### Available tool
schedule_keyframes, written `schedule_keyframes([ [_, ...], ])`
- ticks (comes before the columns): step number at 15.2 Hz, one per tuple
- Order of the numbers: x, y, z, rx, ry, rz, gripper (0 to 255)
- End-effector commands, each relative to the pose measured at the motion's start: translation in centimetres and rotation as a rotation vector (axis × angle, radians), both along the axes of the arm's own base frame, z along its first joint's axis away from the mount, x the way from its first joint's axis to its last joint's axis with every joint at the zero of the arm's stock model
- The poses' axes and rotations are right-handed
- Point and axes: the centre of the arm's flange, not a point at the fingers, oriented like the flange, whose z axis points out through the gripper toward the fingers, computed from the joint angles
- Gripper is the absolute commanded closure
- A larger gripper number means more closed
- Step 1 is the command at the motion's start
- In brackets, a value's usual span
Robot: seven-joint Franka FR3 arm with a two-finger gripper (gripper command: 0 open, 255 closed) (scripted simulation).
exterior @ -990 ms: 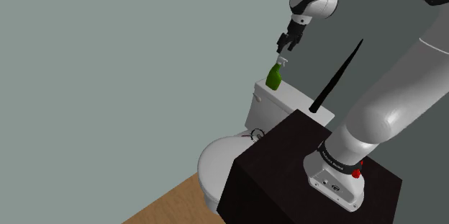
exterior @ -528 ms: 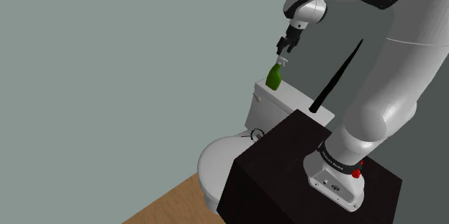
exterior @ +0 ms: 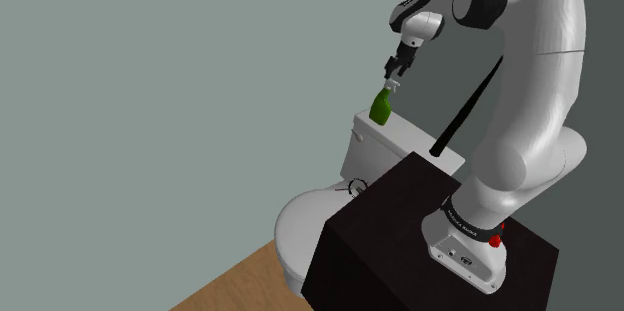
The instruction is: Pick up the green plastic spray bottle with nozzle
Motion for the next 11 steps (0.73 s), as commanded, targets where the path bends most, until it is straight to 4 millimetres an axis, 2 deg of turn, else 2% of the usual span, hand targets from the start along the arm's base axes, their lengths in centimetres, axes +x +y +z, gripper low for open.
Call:
schedule_keyframes([
  [1,0.3,-0.5,-0.9,0.001,-0.001,0.001,0],
  [7,0.3,-0.5,-4.4,0.001,-0.001,0.001,0],
  [9,0.3,-0.5,-4.4,0.001,-0.001,0.001,0],
  [10,0.3,-0.5,-4.4,0.001,-0.001,0.001,255],
  [11,0.3,-0.5,-4.4,0.001,-0.001,0.001,255],
])
